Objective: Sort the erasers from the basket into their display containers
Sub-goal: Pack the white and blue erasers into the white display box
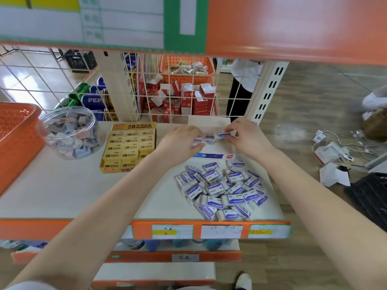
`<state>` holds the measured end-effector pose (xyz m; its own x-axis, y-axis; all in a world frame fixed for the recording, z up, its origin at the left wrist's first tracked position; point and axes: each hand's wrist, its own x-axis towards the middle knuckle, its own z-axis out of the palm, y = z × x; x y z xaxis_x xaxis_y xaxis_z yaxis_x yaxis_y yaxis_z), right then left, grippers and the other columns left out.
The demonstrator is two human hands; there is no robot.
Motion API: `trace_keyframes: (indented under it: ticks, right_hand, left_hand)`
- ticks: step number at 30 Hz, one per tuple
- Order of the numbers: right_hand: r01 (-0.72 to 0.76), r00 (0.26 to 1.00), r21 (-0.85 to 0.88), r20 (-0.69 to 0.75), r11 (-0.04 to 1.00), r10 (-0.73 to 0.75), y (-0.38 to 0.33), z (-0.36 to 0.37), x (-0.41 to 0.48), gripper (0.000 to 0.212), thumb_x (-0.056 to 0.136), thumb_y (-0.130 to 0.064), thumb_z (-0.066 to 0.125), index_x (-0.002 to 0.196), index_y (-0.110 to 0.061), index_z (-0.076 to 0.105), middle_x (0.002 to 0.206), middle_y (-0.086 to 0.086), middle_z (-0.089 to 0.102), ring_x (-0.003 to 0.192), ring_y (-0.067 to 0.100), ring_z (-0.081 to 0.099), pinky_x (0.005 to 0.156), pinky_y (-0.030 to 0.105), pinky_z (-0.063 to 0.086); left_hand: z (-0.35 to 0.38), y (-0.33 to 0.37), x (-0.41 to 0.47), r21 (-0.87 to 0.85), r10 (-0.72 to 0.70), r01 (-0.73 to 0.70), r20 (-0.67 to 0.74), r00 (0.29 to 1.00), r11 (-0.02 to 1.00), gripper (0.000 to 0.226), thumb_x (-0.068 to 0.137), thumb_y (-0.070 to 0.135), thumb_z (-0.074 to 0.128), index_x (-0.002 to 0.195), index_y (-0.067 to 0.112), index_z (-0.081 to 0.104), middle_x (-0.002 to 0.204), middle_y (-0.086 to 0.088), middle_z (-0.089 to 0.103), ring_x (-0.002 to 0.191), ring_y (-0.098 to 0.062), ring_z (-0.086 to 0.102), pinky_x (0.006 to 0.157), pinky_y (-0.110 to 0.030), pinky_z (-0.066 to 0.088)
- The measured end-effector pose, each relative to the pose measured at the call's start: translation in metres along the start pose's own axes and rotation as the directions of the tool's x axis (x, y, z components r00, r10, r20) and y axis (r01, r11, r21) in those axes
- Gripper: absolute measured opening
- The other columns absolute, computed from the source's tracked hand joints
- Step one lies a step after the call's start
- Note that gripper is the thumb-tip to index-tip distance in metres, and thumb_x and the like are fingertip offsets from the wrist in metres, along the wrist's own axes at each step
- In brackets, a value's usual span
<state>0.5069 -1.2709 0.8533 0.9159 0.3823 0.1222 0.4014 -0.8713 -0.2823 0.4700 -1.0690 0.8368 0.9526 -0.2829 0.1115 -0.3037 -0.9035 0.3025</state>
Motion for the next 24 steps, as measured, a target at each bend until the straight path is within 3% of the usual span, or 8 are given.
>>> trace_keyframes:
  ticks: [2,4,9,12,17,24]
  right_hand:
    - [-0.024,0.999,-0.088,0.036,0.996,0.027,0.006,0.001,0.004,0.029,0.091,-0.012,0.054,0.118,-0.008,0.063,0.115,0.012,0.054,0.101,0.027,0.055,0.085,0.034,0.043]
    - [-0.032,0.997,-0.148,0.061,0.989,0.041,0.006,0.008,0.006,0.029,0.09,-0.009,0.051,0.116,-0.009,0.064,0.112,0.013,0.053,0.101,0.031,0.055,0.081,0.036,0.044]
    - [-0.073,0.997,-0.238,0.008,0.969,0.077,0.001,0.014,0.011,0.023,0.091,-0.015,0.054,0.109,-0.018,0.067,0.11,0.006,0.06,0.102,0.028,0.055,0.074,0.035,0.043]
    - [-0.095,0.995,-0.243,-0.003,0.965,0.098,0.003,0.016,0.014,0.014,0.09,-0.022,0.059,0.098,-0.021,0.071,0.103,0.002,0.062,0.1,0.026,0.056,0.079,0.037,0.047]
    - [-0.15,0.989,-0.198,-0.016,0.969,0.15,0.003,0.022,0.014,0.011,0.087,-0.024,0.062,0.082,-0.018,0.071,0.093,-0.002,0.061,0.088,0.021,0.058,0.068,0.033,0.047]
    - [-0.159,0.987,-0.144,0.005,0.977,0.161,0.006,0.022,0.014,0.013,0.086,-0.023,0.062,0.085,-0.019,0.074,0.097,-0.001,0.062,0.093,0.023,0.059,0.071,0.035,0.051]
  left_hand:
    - [0.003,0.0,0.002,0.145,0.033,-0.054,0.14,0.99,0.988,0.044,0.102,0.043,0.029,0.137,0.022,0.046,0.145,0.005,0.044,0.13,-0.018,0.04,0.105,-0.034,0.031]
    - [0.006,-0.002,0.002,0.193,0.049,-0.087,0.195,0.98,0.977,0.05,0.103,0.043,0.02,0.139,0.021,0.045,0.148,0.005,0.041,0.135,-0.015,0.036,0.113,-0.034,0.021]
    - [0.009,-0.004,-0.003,0.185,0.049,-0.083,0.182,0.982,0.979,0.052,0.103,0.042,0.016,0.144,0.021,0.039,0.152,0.006,0.035,0.14,-0.012,0.029,0.116,-0.033,0.016]
    - [0.01,-0.004,-0.003,0.152,0.04,-0.068,0.181,0.983,0.986,0.051,0.103,0.042,0.017,0.144,0.021,0.04,0.151,0.006,0.036,0.139,-0.013,0.03,0.114,-0.032,0.017]
    - [0.014,-0.004,-0.003,0.101,0.019,-0.036,0.164,0.986,0.994,0.048,0.104,0.039,0.019,0.144,0.022,0.038,0.151,0.006,0.036,0.138,-0.014,0.03,0.112,-0.03,0.018]
    - [0.017,-0.006,-0.001,0.13,0.022,-0.045,0.173,0.985,0.991,0.047,0.104,0.036,0.017,0.146,0.024,0.035,0.152,0.006,0.032,0.139,-0.014,0.027,0.113,-0.031,0.015]
